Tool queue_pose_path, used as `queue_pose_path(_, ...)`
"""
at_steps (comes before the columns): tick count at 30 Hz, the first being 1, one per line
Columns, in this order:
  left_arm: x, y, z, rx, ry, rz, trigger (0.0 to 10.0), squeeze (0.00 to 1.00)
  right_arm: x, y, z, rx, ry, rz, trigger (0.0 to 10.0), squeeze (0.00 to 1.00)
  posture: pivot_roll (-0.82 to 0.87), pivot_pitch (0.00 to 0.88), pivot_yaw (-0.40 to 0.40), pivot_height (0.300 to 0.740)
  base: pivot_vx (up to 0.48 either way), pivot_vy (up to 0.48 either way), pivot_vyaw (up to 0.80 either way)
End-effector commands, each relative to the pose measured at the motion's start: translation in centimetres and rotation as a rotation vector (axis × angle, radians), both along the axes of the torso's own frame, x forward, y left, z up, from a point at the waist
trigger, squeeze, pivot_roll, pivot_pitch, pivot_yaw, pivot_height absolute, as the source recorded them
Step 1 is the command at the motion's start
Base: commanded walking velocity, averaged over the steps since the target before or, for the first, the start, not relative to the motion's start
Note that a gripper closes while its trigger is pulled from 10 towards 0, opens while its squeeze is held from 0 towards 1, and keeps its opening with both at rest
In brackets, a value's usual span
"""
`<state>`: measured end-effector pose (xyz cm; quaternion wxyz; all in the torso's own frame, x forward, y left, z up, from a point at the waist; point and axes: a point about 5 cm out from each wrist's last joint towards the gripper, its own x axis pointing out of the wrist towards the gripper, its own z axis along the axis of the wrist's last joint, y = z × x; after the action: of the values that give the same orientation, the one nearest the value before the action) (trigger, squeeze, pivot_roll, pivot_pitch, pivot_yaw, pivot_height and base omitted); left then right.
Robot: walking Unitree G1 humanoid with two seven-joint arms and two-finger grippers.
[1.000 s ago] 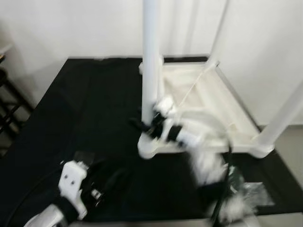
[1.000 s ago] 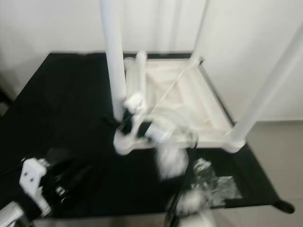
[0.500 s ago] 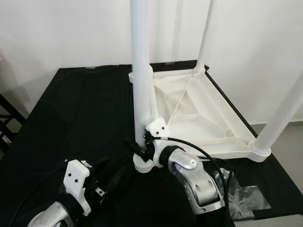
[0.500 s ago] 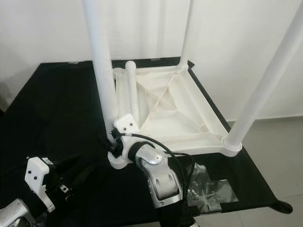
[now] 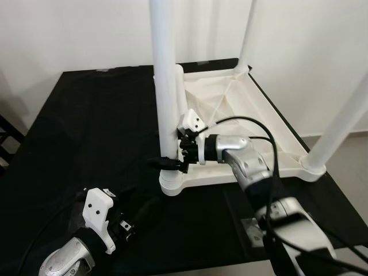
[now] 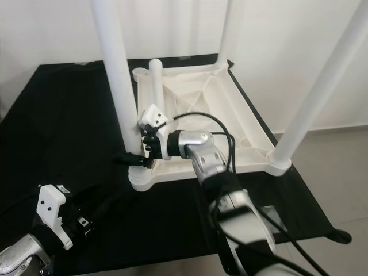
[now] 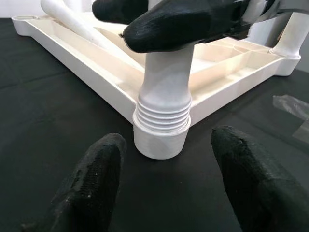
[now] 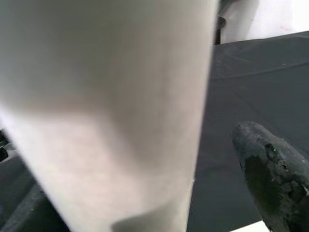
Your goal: Building children table
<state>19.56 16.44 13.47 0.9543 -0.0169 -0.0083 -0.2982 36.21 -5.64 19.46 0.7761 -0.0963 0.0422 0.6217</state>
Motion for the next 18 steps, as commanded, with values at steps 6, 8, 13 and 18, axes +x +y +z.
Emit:
queue_pose_path(6,-0.2,-0.2,-0.6,0.004,0.028,0.004,10.0,0.0,0.4,0.0,0.0,0.015,0.019,0.03,0.0,0.0,0.05,0.076,0.007,0.74,0.0,0.0,0.0)
queue_pose_path(8,-0.2,-0.2,-0.6,0.0,0.028,0.004,10.0,0.0,0.4,-0.2,0.0,0.028,0.023,0.035,0.0,0.0,0.05,0.077,0.009,0.74,0.0,0.0,0.0)
queue_pose_path(13,-0.4,-0.4,-0.6,-0.007,0.03,-0.002,10.0,0.0,0.6,-1.3,-0.2,0.041,-0.017,-0.007,0.0,0.0,0.04,0.082,0.012,0.74,0.0,0.0,0.0)
queue_pose_path(18,-0.7,-0.5,-0.3,-0.012,0.029,-0.004,10.0,0.0,0.5,-3.0,-1.5,0.063,-0.023,-0.277,0.0,0.0,0.03,0.105,-0.001,0.74,0.0,0.0,0.0)
